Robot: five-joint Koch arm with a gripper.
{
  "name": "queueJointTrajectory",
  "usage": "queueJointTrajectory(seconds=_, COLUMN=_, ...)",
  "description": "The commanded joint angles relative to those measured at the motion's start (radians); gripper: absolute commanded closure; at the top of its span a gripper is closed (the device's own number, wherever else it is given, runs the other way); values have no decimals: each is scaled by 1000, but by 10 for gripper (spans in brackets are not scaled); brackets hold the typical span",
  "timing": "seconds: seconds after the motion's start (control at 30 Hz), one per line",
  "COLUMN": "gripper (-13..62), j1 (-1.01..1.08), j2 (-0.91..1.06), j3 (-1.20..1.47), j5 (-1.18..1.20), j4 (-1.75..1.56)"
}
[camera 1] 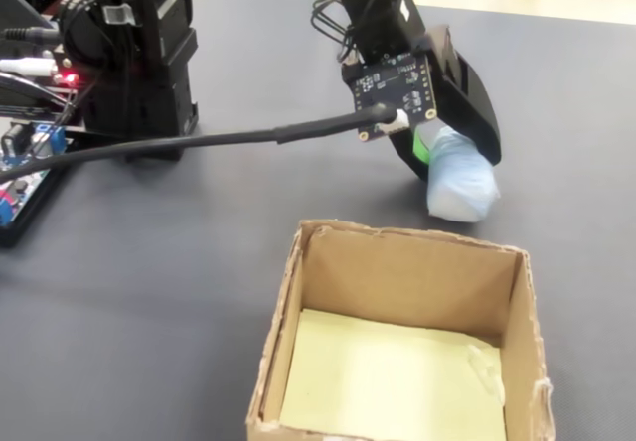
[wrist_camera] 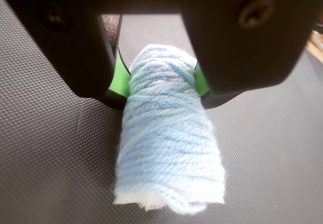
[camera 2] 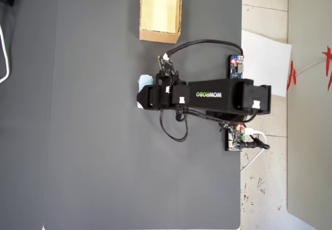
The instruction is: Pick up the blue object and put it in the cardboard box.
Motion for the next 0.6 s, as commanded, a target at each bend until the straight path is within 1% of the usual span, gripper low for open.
queueJointTrajectory(seconds=0.0, gripper=417, j1=0, j2=34, j3=-12, j5=58, j4=-69)
queueJointTrajectory(seconds=0.1, gripper=417, j1=-3, j2=120, j3=43, j5=58, j4=-178)
queueJointTrajectory(seconds=0.33, gripper=417, j1=-43, j2=430, j3=97, j5=48, j4=-201)
queueJointTrajectory(seconds=0.43, gripper=417, j1=-40, j2=474, j3=74, j5=17, j4=-206)
queueJointTrajectory(seconds=0.57, gripper=417, j1=43, j2=465, j3=8, j5=-35, j4=-207)
